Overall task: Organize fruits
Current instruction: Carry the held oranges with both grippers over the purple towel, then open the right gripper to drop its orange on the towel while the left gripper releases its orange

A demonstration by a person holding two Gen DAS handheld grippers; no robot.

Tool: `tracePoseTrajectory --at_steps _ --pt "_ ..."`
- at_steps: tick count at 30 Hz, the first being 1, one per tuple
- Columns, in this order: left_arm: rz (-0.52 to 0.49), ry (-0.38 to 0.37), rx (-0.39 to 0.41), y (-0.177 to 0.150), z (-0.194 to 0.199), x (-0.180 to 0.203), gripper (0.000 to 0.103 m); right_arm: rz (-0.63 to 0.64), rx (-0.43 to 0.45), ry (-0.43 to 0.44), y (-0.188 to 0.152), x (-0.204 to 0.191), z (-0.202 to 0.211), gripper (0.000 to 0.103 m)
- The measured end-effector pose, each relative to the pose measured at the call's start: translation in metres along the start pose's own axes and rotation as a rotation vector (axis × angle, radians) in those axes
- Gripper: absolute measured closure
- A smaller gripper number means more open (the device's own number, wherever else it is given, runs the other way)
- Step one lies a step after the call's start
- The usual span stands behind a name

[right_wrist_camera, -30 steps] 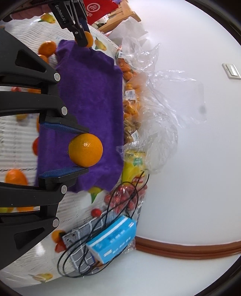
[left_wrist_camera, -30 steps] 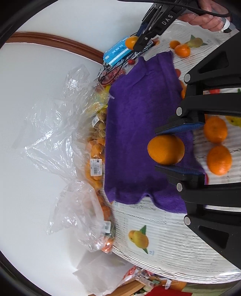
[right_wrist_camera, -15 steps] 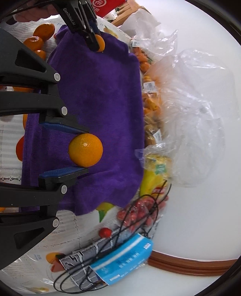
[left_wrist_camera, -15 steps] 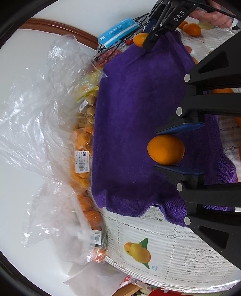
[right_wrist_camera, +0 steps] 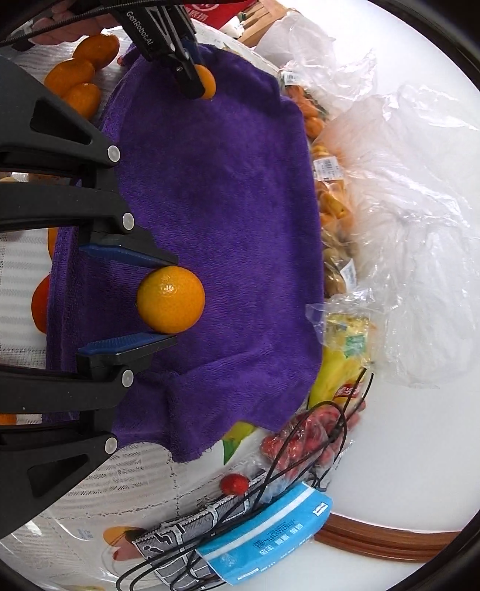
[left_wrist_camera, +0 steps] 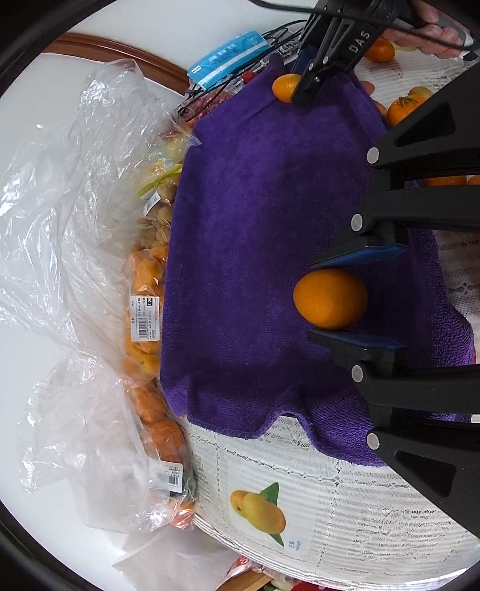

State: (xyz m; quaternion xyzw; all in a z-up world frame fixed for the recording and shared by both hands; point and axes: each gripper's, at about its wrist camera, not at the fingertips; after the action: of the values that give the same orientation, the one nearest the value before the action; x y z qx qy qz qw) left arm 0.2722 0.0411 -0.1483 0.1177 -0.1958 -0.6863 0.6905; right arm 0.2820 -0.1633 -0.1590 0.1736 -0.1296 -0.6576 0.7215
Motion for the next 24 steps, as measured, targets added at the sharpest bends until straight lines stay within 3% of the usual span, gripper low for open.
tracePoseTrajectory --at_steps 17,19,24 --pt "0.011 0.047 -0.018 -0.002 -0.004 -0.001 0.073 0.013 -0.013 -0.002 -0.003 -0.005 -0.007 0.066" --pt "0.014 0.043 -0.022 -0.002 -0.004 -0.002 0.073 0.014 -0.005 0.009 -0.004 -0.005 -0.004 0.054" --pt "0.01 0.052 -0.023 -0.003 -0.004 0.0 0.072 0.041 0.053 0.013 -0.008 -0.01 0.01 0.035"
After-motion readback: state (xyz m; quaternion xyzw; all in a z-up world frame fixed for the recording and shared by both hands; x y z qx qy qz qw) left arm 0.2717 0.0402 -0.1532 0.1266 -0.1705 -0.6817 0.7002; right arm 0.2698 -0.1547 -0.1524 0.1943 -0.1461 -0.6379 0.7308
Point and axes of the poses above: each gripper's, at about its wrist camera, not at the fingertips, and z roughly against the way its jaws point, x to its right, y to its top, and after that the axes turned 15 degrees about -x, right-handed
